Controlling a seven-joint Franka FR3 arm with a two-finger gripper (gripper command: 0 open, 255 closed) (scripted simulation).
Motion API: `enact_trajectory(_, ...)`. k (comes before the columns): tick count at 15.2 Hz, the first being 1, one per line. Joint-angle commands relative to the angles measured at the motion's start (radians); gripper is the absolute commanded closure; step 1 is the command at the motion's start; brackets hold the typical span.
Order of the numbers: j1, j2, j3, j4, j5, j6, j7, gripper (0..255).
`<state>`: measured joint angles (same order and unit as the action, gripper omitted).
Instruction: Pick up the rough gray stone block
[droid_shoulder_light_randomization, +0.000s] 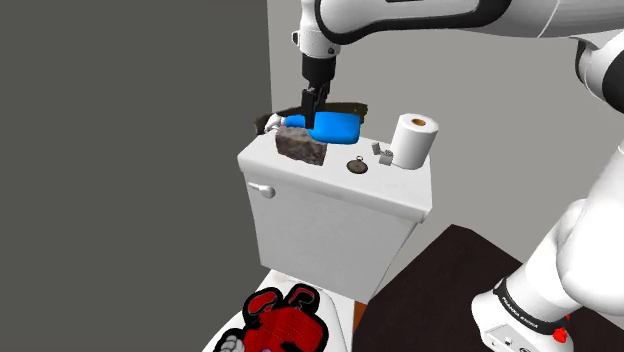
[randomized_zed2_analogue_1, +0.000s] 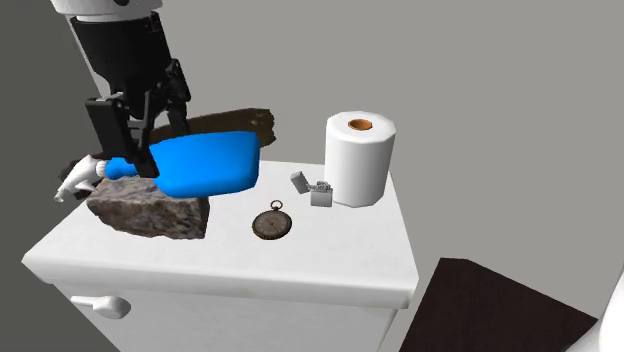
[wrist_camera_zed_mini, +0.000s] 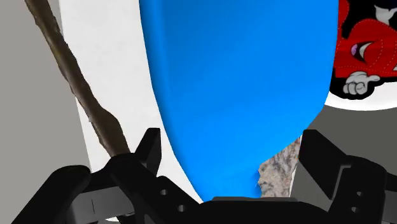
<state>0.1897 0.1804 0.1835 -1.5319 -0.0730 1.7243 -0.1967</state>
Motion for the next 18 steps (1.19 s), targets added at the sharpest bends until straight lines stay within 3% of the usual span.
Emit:
enact_trajectory(1, 0.021, 0.096, 0.013, 0.107, -0.023, -0.024, -0.015, 0)
enact_trajectory(6, 0.088, 0.308, 0.034, 0.397, -0.079, -0.110, -0.052, 0)
enact_trajectory(15, 0.077, 0.289, 0.034, 0.264, -0.077, 0.003, -0.045, 0)
enact_trajectory(16, 0.079, 0.291, 0.034, 0.266, -0.078, 0.003, -0.043, 255)
enact_trajectory(18, 0.084, 0.301, 0.035, 0.282, -0.080, -0.004, -0.039, 255)
